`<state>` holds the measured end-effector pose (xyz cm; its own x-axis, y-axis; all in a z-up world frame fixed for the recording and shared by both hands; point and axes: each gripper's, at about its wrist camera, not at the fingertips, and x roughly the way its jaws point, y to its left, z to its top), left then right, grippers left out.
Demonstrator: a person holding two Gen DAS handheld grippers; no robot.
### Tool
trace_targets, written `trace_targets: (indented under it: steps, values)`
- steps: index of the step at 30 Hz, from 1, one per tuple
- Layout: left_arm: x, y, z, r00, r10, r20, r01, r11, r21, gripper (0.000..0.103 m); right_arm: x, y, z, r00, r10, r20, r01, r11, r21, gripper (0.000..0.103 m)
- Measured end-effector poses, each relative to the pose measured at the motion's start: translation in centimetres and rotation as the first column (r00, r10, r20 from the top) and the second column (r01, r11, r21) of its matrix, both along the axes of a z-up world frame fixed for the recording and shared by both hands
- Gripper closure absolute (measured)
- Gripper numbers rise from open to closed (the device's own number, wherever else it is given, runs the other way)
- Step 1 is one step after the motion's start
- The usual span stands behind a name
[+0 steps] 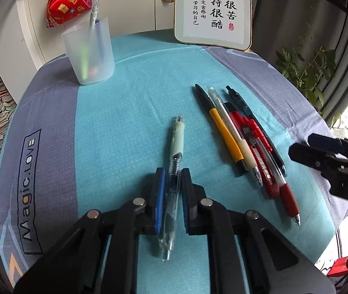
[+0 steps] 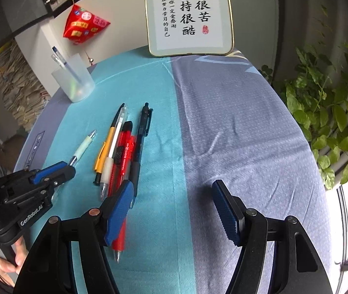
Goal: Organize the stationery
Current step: 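Lift the green-capped pen with the left tool while the right tool grasps the black pen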
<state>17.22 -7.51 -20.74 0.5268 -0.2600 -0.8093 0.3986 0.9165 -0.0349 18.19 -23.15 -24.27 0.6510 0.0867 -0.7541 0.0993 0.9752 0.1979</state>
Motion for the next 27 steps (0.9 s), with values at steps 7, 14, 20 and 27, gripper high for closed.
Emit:
trace_targets:
  steps: [7,14,20,27]
  values:
    - [-0.4,0.6,-0.1,1.0,-0.003,0.011,0.004,0.999,-0.035,0.093,5.5,-1.4,1.9,0.992,0.023,-0.124,-0.015,0.997,0.071,0.044]
    - [-0.3,1.4,-0.1,1.0,0.004,0.001,-0.004,0.996,-0.094,0.093,8.7,0.0,2.0,0.975,0.055,-0.215,-0.037,0.995,0.088,0.063]
    - [-0.6,1.6,0.0,1.0,0.003,0.008,-0.002,0.993,-0.118,0.094,9.2,1.8,0.9,0.964,0.073,-0.254,-0.062,0.997,0.051,0.074]
    - [-0.5,1.6,0.0,1.0,0.007,0.008,-0.006,0.993,-0.115,0.094,8.7,3.6,0.6,0.957,0.056,-0.284,-0.068,0.997,-0.034,0.082]
